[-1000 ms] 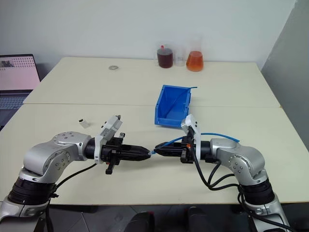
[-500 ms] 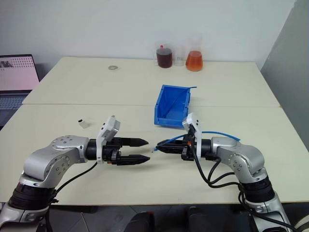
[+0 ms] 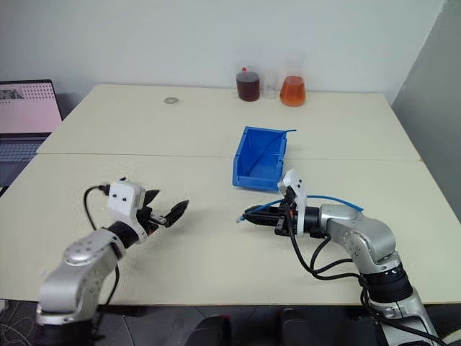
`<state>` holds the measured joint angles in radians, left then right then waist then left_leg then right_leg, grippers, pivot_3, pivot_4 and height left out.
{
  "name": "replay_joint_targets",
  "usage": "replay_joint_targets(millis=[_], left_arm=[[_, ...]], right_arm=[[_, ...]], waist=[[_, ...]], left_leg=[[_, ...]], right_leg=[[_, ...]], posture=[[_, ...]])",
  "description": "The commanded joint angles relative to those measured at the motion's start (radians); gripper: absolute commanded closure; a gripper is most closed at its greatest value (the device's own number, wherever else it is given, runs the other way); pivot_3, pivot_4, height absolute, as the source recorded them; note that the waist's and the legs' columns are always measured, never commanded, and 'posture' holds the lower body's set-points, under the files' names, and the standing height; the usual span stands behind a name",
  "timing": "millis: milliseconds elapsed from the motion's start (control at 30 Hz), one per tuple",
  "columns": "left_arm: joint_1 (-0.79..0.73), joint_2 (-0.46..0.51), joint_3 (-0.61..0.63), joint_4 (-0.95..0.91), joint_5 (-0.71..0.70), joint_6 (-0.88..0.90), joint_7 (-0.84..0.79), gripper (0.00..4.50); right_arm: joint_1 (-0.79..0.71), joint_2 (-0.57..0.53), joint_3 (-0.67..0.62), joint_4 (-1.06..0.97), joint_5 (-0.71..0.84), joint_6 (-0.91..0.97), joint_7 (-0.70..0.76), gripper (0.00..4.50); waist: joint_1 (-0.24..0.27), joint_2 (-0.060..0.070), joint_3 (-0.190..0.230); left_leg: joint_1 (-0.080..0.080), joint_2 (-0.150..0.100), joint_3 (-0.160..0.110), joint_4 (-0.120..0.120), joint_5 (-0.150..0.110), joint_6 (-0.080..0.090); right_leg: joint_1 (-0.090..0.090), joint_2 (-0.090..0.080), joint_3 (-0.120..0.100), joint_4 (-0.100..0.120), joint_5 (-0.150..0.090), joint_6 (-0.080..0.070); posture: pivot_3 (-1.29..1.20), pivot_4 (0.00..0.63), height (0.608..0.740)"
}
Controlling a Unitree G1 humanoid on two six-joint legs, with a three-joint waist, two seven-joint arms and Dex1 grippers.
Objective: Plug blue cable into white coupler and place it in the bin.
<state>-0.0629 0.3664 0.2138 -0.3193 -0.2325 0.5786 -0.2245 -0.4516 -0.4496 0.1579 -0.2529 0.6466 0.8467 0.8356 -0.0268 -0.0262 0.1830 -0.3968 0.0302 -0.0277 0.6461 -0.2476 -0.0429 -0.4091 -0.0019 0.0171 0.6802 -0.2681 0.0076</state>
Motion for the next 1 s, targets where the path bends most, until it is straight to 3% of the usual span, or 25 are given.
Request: replay_joint_targets(millis=[33, 233, 400, 1000], left_arm=[[-0.069, -0.078, 0.076, -0.022, 0.080, 0.076, 0.234, 0.00], [-0.246, -0.090, 0.117, 0.094, 0.150, 0.265, 0.393, 0.00], [-0.366, -0.079, 0.198, 0.230, 0.110, 0.350, 0.405, 0.00], [-0.558, 0.023, 0.205, 0.607, 0.104, 0.214, 0.330, 0.00]], right_arm=[[-0.013, 0.005, 0.001, -0.012, -0.003, -0.026, 0.015, 4.39], [-0.030, 0.006, 0.006, -0.002, -0.002, -0.028, 0.023, 4.39], [-0.039, 0.007, 0.004, -0.002, 0.001, -0.027, 0.019, 4.39], [-0.024, 0.007, -0.010, -0.031, 0.014, -0.019, -0.009, 4.39]], waist=[[0.001, 0.000, 0.000], [0.000, -0.001, 0.000], [-0.002, -0.001, 0.000], [-0.001, -0.003, 0.000]], left_leg=[[0.000, 0.000, 0.000, 0.000, 0.000, 0.000], [0.001, -0.002, -0.001, 0.001, 0.000, 0.000], [0.000, -0.002, -0.001, 0.001, 0.000, 0.000], [0.000, -0.002, -0.001, 0.000, 0.000, -0.001]], right_leg=[[0.000, 0.000, 0.000, 0.000, 0.000, 0.000], [0.001, 0.005, -0.001, 0.000, 0.001, 0.001], [0.001, 0.005, -0.001, 0.000, 0.001, 0.001], [0.001, 0.002, -0.002, 0.000, 0.001, 0.001]], posture=[[0.00, 0.150, 0.740], [0.00, 0.150, 0.740], [0.00, 0.150, 0.740], [0.00, 0.150, 0.740]])
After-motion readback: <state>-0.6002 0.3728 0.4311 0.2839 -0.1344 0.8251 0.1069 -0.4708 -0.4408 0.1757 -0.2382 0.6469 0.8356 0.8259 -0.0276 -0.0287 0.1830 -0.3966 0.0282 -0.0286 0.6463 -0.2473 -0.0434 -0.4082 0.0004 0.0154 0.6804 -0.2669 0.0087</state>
